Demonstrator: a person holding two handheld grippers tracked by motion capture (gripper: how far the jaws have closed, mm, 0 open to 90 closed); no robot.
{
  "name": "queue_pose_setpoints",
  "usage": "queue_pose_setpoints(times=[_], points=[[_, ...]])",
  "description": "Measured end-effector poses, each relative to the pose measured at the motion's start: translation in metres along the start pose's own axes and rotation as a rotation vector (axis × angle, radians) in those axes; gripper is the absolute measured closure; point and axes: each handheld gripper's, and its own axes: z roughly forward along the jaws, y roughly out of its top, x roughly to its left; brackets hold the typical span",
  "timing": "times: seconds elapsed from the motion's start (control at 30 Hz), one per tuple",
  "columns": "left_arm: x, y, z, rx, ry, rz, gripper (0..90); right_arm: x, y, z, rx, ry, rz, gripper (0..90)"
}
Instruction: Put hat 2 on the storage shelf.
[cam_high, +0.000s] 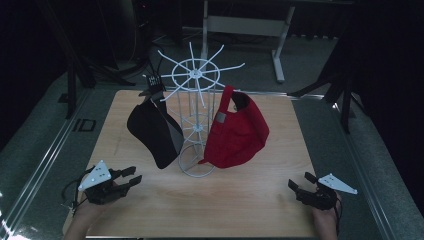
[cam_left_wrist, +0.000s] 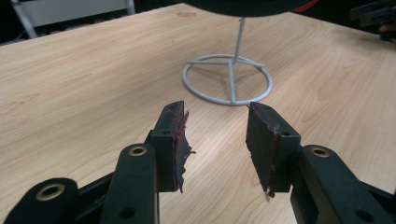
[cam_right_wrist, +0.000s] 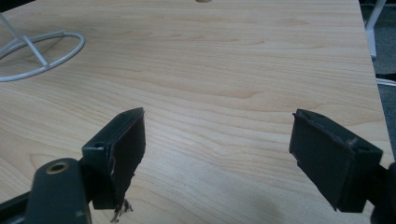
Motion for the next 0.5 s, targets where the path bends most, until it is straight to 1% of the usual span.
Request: queue_pose_setpoints(times=[0.1, 0.13, 0.2, 0.27, 0.4, 0.47, 0.5], points=[[-0.001, -0.004, 0.002, 0.016, 0.012, -0.007, 57.4, 0.000, 0.000, 0.000, -0.004, -0.002, -0.001, 18.4], [-0.002, -0.006, 0.003, 0.022, 0.018, -0.011, 55.1, 0.000, 0.000, 0.000, -0.004, -0.003, 0.000, 18.2], [-0.002, -0.009, 0.004, 0.022, 0.019, -0.019, 55.0, 0.000, 0.000, 0.000, -0.010, -0.005, -0.002, 17.8], [-0.002, -0.013, 0.005, 0.032, 0.029, -0.013, 54.0, 0.000, 0.000, -0.001, -0.012, -0.006, 0.000, 17.8], [-0.003, -0.017, 0.005, 0.056, 0.046, -0.022, 45.4, 0.000, 0.000, -0.001, -0.015, -0.006, 0.001, 17.6], [-0.002, -0.019, 0.004, 0.046, 0.048, -0.036, 44.4, 0.000, 0.000, -0.001, -0.017, -0.010, 0.000, 17.6], [-0.002, -0.020, 0.004, 0.046, 0.060, -0.036, 41.3, 0.000, 0.000, -0.001, -0.018, -0.009, 0.001, 17.6]])
